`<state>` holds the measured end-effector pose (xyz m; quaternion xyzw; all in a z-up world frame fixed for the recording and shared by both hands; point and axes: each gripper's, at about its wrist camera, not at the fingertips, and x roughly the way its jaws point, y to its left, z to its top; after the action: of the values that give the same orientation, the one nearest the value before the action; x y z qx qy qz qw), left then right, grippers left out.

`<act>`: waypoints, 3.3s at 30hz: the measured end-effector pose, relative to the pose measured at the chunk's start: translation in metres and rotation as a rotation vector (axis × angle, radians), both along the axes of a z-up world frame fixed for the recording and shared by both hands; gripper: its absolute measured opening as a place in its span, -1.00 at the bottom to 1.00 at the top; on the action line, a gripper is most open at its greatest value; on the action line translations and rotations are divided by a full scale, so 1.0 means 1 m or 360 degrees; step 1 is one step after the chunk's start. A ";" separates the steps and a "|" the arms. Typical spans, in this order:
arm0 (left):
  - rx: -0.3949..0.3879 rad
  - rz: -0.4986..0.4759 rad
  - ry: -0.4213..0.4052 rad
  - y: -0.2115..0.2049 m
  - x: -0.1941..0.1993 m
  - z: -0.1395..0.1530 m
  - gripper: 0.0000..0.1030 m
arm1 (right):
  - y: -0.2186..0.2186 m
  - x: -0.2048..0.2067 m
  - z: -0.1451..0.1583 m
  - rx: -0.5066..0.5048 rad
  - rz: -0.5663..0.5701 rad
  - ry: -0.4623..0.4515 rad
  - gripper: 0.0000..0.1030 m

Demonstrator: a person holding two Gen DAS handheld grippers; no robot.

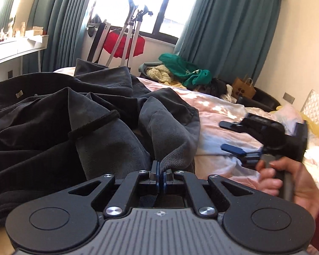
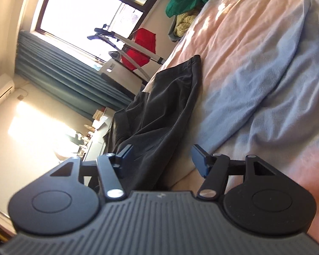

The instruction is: Fold clothes

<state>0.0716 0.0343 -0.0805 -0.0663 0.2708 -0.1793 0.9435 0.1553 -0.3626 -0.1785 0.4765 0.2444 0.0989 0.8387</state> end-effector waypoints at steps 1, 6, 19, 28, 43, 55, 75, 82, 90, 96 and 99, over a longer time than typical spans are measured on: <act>0.0005 -0.0008 -0.0023 0.000 0.001 -0.001 -0.93 | 0.001 0.013 -0.004 -0.0007 -0.0025 0.0016 0.18; -0.0073 -0.0039 -0.0019 0.008 0.025 -0.022 -0.93 | 0.011 0.092 -0.026 -0.0129 -0.0118 0.0140 0.17; -0.0254 -0.0079 0.0103 0.024 0.069 -0.057 -0.94 | 0.027 0.192 -0.023 -0.0541 -0.0321 0.0124 -0.86; -0.0247 -0.0131 0.0004 0.027 0.052 -0.048 -0.95 | -0.036 0.102 0.052 -0.0676 -0.0557 0.0027 -0.86; -0.0037 -0.0368 -0.0134 -0.023 -0.022 -0.025 -0.94 | -0.144 -0.115 0.043 -0.0285 -0.0732 0.0399 -0.84; 0.0083 -0.0276 -0.0067 -0.028 -0.034 -0.029 -0.94 | -0.168 -0.144 -0.008 0.0335 -0.0789 0.0386 -0.06; 0.0167 -0.0421 -0.0101 -0.046 -0.039 -0.036 -0.75 | -0.187 -0.098 0.021 -0.0140 -0.1045 -0.0107 -0.86; 0.0304 -0.0534 -0.0103 -0.063 -0.044 -0.051 -0.63 | -0.229 -0.105 -0.032 0.0019 -0.1119 0.0212 -0.86; 0.0227 -0.0571 -0.0004 -0.057 -0.050 -0.045 0.25 | -0.229 -0.103 -0.043 0.0035 -0.1092 0.0323 -0.85; 0.0051 -0.0449 0.0206 -0.024 -0.062 -0.023 0.61 | -0.226 -0.101 -0.038 -0.0112 -0.1046 0.0372 -0.85; -0.0105 -0.0254 0.0396 0.006 -0.051 -0.018 0.72 | -0.224 -0.100 -0.034 -0.0188 -0.1029 0.0386 -0.85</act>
<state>0.0202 0.0401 -0.0982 -0.0973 0.3841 -0.2530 0.8826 0.0552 -0.5861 -0.2128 0.4882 0.1838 -0.2435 0.8177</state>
